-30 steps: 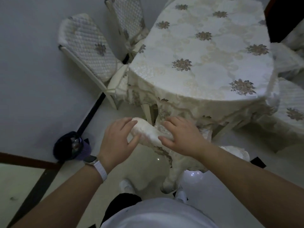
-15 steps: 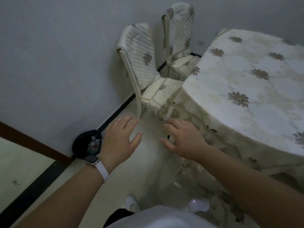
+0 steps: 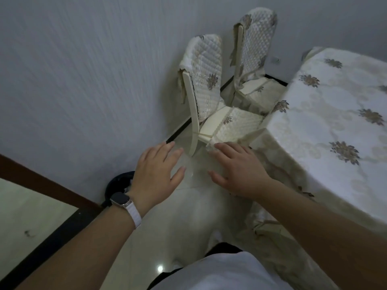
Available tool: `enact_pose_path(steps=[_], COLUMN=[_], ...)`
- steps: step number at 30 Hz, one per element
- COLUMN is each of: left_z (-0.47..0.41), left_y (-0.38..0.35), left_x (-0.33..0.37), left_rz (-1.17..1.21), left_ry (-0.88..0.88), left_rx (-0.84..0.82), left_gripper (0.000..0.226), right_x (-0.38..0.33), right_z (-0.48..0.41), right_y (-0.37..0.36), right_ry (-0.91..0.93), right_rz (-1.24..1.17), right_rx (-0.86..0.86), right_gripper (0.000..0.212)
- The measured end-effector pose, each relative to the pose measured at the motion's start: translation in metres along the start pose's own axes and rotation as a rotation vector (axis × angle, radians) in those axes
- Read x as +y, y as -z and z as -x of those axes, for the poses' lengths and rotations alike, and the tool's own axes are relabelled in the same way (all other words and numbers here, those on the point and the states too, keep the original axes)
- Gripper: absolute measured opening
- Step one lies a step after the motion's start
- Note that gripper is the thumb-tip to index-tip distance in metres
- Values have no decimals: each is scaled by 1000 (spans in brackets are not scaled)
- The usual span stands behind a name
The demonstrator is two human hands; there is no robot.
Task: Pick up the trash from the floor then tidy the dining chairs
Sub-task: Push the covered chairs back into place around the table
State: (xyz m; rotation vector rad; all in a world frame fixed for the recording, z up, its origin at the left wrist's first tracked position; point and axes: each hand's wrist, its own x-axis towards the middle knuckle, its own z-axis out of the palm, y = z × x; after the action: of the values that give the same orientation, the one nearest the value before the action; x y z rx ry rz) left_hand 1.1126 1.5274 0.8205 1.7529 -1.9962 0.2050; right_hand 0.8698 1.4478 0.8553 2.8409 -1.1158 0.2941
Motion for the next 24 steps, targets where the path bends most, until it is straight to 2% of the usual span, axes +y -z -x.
enact_pose_path(steps=[10, 17, 24], left_z=[-100, -209, -295], left_y=[-31, -56, -93], left_x=[-49, -76, -82], left_rz=[-105, -186, -184], left_ry=[49, 49, 28], left_rx=[-70, -104, -92], left_gripper=[47, 46, 45], right_x=[63, 145, 222], right_z=[-119, -208, -249], right_y=[-56, -65, -70], right_ry=[62, 54, 4], right_rz=[-114, -183, -164], right_rx=[45, 62, 97], right_gripper=[54, 52, 53])
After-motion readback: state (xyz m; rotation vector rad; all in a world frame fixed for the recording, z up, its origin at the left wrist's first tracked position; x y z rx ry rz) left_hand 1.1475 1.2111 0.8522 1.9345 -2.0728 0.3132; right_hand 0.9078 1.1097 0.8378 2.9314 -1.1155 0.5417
